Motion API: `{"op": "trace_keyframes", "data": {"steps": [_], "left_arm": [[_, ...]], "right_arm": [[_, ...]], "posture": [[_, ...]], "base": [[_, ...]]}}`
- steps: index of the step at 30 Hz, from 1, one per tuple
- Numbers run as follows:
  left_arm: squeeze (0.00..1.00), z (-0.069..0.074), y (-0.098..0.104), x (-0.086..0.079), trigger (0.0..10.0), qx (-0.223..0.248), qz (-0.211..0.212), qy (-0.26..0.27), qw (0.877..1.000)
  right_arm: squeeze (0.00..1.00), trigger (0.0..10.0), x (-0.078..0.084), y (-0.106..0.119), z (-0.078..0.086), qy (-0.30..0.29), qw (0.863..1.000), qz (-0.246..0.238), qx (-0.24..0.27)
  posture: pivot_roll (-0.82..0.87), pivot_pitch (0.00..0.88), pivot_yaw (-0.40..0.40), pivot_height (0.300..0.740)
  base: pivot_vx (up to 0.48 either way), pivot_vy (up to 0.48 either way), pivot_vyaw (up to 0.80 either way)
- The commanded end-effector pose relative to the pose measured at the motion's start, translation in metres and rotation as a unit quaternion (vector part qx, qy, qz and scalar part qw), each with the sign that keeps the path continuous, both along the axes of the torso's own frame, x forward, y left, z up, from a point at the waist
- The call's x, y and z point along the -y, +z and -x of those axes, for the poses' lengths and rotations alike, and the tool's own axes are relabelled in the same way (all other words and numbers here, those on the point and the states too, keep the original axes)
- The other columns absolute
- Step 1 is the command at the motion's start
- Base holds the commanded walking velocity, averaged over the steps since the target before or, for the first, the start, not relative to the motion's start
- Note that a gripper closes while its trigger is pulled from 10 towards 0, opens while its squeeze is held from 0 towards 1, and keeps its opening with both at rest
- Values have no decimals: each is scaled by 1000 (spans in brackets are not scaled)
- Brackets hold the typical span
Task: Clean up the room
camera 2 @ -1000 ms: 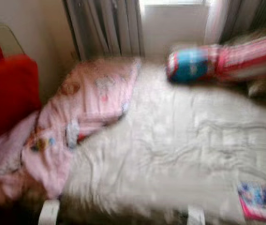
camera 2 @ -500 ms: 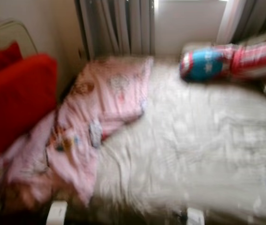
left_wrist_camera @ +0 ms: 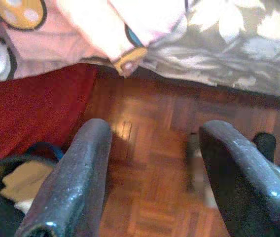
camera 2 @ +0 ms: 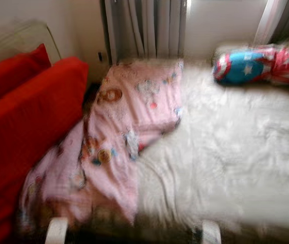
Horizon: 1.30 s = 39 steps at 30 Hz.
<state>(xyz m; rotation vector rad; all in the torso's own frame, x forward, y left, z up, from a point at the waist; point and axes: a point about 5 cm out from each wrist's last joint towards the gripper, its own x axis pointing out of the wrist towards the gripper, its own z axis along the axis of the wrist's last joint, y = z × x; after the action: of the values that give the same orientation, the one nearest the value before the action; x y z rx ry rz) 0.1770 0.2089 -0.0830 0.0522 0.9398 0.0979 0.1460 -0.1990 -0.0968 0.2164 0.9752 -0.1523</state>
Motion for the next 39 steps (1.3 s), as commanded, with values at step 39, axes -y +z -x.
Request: {"op": "trace_keyframes", "data": {"steps": [39], "left_arm": [[0, -30, 16, 7, 10000, 74, 39, 13, 996]], "right_arm": [[0, 10000, -3, 4, -8, 9, 1000, -4, 26]], "posture": [[-34, 0, -11, 740]], "base": [[0, 0, 459]]}}
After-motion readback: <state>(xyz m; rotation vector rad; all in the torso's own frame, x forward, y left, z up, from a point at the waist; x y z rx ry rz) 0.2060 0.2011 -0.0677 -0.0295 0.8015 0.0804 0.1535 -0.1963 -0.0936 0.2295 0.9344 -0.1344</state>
